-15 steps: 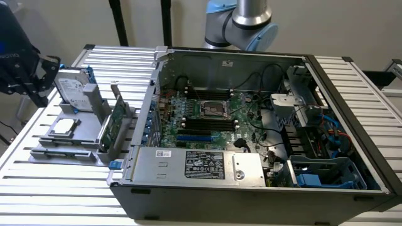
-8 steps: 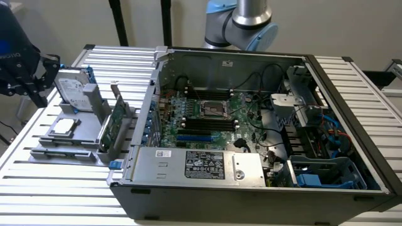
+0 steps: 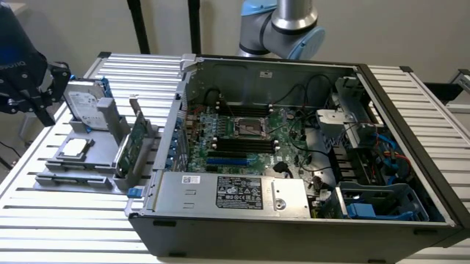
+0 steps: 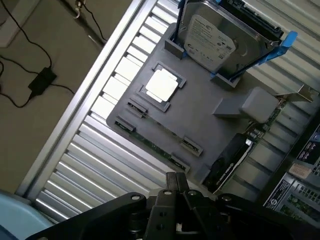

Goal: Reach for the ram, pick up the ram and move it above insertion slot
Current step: 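Pick up the ram and move it above insertion slot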

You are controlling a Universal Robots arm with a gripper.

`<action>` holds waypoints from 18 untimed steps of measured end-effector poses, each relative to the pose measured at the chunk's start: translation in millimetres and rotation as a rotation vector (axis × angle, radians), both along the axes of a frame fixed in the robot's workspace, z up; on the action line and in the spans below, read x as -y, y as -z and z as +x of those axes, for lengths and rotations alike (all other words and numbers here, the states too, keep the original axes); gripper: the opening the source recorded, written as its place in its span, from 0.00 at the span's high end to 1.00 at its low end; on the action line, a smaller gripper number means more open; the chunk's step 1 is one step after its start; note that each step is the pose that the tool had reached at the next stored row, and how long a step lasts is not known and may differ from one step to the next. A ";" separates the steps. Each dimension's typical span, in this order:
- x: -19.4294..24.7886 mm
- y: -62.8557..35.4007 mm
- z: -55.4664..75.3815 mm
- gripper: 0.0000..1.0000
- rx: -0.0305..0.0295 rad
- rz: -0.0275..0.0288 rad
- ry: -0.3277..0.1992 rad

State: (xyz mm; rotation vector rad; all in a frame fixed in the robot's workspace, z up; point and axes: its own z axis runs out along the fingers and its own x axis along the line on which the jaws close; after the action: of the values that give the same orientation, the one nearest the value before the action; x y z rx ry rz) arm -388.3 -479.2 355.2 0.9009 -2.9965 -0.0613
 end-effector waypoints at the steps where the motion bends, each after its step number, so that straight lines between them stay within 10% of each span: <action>1: 0.0 0.1 0.0 0.89 -0.0001 0.0000 -0.018; 18: 0.0 2.0 0.0 0.89 0.0000 0.0000 -0.327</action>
State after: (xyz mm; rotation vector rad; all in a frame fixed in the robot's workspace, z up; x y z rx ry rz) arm -388.3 -479.2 353.2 1.3736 -2.8044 -0.0573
